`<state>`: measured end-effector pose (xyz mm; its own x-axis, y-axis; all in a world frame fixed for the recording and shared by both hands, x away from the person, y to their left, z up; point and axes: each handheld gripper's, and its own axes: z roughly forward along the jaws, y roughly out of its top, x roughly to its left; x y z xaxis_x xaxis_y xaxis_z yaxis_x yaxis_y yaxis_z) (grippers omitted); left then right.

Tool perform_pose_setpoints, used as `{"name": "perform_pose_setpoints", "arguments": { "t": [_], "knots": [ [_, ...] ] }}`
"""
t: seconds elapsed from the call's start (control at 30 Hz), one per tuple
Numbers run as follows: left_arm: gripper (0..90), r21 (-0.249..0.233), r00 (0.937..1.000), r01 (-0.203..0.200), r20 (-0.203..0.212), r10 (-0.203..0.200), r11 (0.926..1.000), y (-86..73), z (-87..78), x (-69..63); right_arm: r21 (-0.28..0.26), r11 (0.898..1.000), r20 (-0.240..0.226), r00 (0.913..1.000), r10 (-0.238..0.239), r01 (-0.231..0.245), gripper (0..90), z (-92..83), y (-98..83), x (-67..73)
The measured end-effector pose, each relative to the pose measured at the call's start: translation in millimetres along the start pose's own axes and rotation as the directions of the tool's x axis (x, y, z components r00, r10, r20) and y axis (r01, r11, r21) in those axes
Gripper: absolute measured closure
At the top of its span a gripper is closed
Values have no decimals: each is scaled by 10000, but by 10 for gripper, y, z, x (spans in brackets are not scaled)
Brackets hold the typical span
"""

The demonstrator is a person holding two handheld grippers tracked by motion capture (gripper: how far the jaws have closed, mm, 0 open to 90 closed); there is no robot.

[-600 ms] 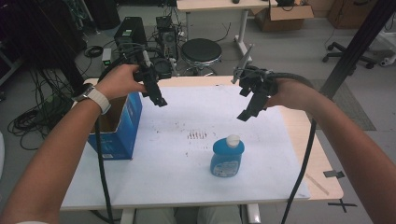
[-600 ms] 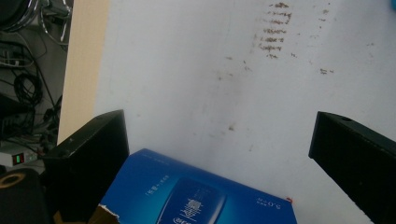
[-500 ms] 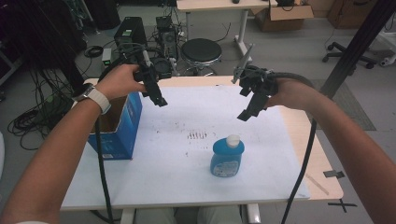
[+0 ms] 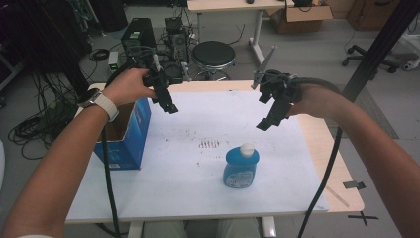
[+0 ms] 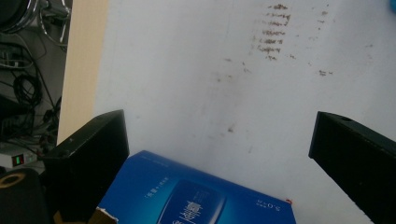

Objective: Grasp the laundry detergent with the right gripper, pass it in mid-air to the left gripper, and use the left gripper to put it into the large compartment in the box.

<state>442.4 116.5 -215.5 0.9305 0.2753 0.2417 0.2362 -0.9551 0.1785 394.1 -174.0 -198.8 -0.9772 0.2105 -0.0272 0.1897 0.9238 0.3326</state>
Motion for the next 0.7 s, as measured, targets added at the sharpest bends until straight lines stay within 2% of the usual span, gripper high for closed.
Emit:
{"name": "perform_pose_setpoints", "arguments": {
  "t": [0.27,0.47,0.7],
  "knots": [
    [54,-54,10000,14,-39,-14,10000,-5,-14,-11,-181,9998,-83,9999,-102,101,65,-90,-119,128],
    [54,-4,9999,-75,-69,75,10000,-6,-28,-18,-96,9999,-93,10000,-28,27,64,-118,-235,230],
    [54,-98,9999,5,-100,-6,10000,-16,-42,-33,-60,10000,-63,10000,-39,39,64,-113,-358,316]
  ]
}}
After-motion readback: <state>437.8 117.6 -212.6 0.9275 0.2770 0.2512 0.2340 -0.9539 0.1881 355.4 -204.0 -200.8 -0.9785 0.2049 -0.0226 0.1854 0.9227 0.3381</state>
